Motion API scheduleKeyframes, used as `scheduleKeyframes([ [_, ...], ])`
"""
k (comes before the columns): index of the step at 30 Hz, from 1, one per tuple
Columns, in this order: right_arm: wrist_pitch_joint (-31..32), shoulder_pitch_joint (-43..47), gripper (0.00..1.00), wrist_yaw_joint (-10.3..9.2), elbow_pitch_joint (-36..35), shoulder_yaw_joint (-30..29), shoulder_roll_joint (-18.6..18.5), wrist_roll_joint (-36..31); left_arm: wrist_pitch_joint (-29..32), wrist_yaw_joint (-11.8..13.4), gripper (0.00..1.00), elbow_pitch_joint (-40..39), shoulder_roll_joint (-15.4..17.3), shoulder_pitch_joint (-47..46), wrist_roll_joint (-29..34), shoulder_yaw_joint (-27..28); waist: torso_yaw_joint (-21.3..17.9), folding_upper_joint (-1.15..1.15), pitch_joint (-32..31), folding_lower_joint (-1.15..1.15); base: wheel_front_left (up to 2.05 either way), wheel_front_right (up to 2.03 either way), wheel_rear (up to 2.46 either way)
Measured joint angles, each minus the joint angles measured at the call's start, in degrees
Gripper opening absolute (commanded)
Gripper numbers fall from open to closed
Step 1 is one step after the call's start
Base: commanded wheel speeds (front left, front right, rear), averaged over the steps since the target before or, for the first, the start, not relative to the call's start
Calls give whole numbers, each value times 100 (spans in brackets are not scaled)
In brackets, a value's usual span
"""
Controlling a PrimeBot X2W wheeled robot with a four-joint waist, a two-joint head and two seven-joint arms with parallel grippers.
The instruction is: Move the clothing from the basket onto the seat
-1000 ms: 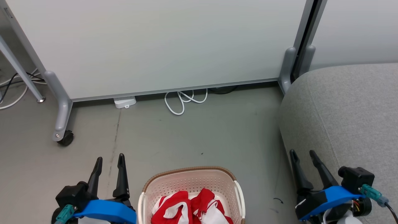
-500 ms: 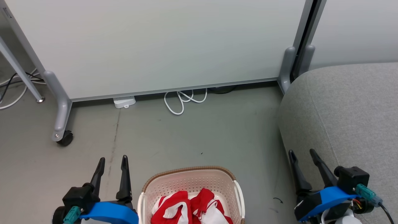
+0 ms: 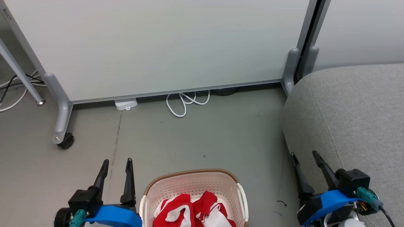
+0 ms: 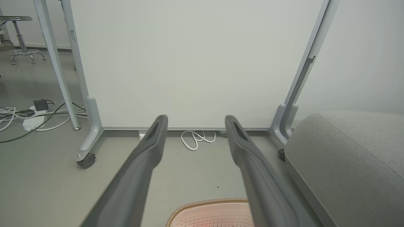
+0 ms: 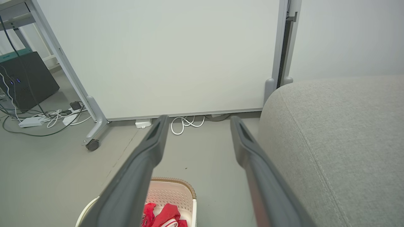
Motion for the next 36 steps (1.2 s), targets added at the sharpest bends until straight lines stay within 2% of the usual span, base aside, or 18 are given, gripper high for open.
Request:
scheduleKeyframes([
  [12,-5,-2,100,0,-27,38,-1,10,-1,14,100,-12,-11,0,-21,-7,-33,0,31,0,0,0,0],
  [18,-3,-143,100,1,-154,170,-1,20,32,24,100,310,-15,-75,-118,-36,-153,0,258,0,0,0,0],
  [27,20,-468,100,5,-376,307,-5,26,162,24,100,1280,40,-598,-116,-175,-493,0,978,0,0,0,0],
  [36,-86,-891,100,4,-598,387,-11,65,230,-11,100,2526,155,-1518,64,-474,-897,0,2008,1,0,0,0],
])
